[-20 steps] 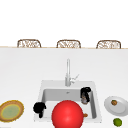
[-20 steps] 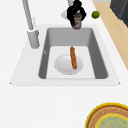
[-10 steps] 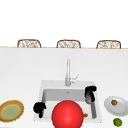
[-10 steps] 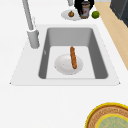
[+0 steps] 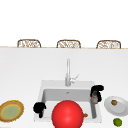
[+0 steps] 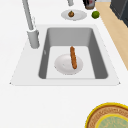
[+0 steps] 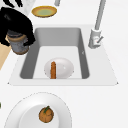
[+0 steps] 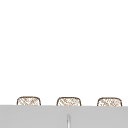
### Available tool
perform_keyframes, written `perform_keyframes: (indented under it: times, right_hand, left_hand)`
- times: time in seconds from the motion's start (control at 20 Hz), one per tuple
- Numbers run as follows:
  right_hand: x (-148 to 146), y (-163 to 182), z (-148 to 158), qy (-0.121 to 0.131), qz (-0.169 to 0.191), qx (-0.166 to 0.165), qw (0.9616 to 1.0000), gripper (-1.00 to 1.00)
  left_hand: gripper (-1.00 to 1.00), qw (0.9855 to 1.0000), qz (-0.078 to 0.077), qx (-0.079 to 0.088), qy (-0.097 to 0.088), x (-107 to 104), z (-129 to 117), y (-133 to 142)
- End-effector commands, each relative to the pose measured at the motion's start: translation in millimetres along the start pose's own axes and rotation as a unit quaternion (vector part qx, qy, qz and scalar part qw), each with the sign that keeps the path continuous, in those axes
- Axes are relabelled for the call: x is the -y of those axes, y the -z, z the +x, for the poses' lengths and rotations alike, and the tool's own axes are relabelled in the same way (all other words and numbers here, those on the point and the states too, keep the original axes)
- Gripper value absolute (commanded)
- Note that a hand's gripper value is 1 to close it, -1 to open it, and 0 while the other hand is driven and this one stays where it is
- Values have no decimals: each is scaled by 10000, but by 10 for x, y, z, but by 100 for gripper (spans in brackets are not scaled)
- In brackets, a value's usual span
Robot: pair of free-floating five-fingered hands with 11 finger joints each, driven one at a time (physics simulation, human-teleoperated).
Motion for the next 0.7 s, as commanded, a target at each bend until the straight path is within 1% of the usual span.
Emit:
perform_keyframes:
  times: [0.0, 0.5, 0.65]
  right_hand:
    - [13, -219, -169, 132, -64, 118, 9998, 100]
    - [-93, -692, -646, 264, -67, 225, 9994, 100]
    - [-151, -797, -806, 316, -1, 247, 9992, 100]
  left_hand:
    - [0, 10000, 0, 0, 0, 0, 0, 0]
    - [0, 10000, 0, 0, 0, 0, 0, 0]
    - [0, 10000, 0, 0, 0, 0, 0, 0]
